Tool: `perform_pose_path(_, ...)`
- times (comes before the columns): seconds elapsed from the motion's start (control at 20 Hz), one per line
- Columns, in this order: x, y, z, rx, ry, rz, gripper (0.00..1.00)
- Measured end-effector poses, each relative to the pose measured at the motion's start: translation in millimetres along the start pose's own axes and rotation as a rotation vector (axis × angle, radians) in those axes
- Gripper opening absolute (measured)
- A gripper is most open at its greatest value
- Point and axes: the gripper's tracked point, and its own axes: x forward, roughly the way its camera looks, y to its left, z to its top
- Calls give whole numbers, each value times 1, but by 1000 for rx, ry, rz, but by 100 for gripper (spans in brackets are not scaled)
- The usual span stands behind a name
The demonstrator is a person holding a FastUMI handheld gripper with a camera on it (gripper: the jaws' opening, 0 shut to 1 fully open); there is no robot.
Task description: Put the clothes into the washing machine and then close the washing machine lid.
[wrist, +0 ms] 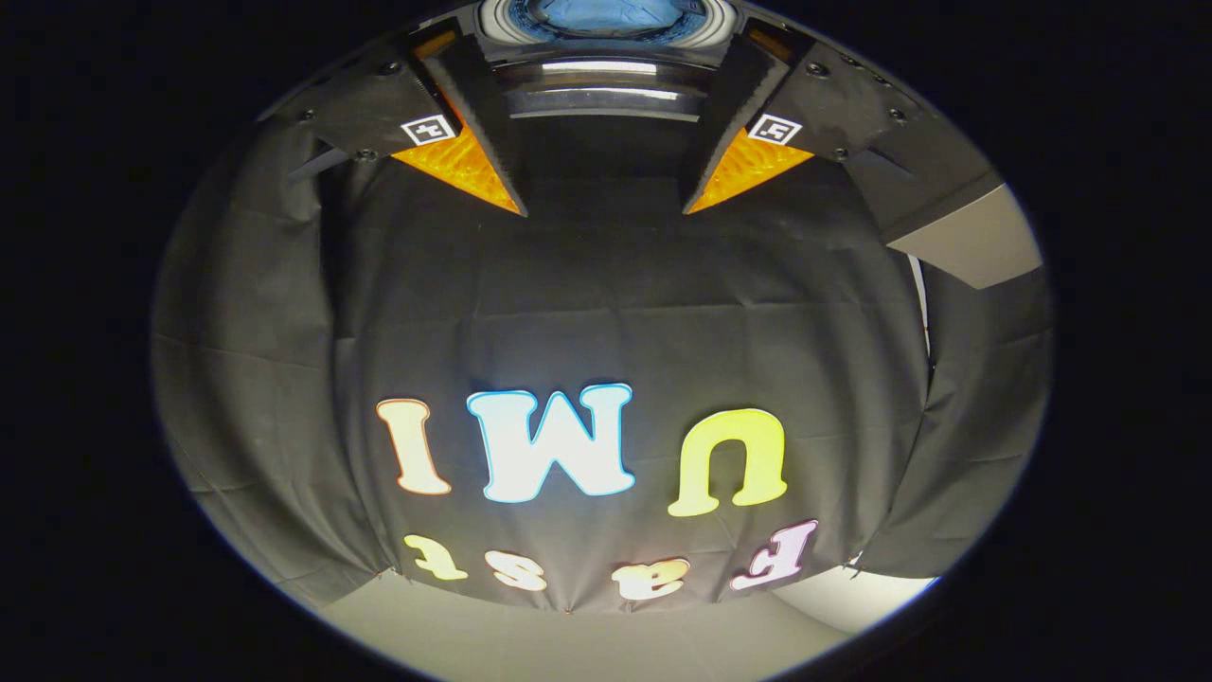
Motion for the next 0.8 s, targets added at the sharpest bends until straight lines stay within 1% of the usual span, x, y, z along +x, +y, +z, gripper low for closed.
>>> perform_pose_path(0.8, -1, -1, -2, -10, -13, -17, 96)
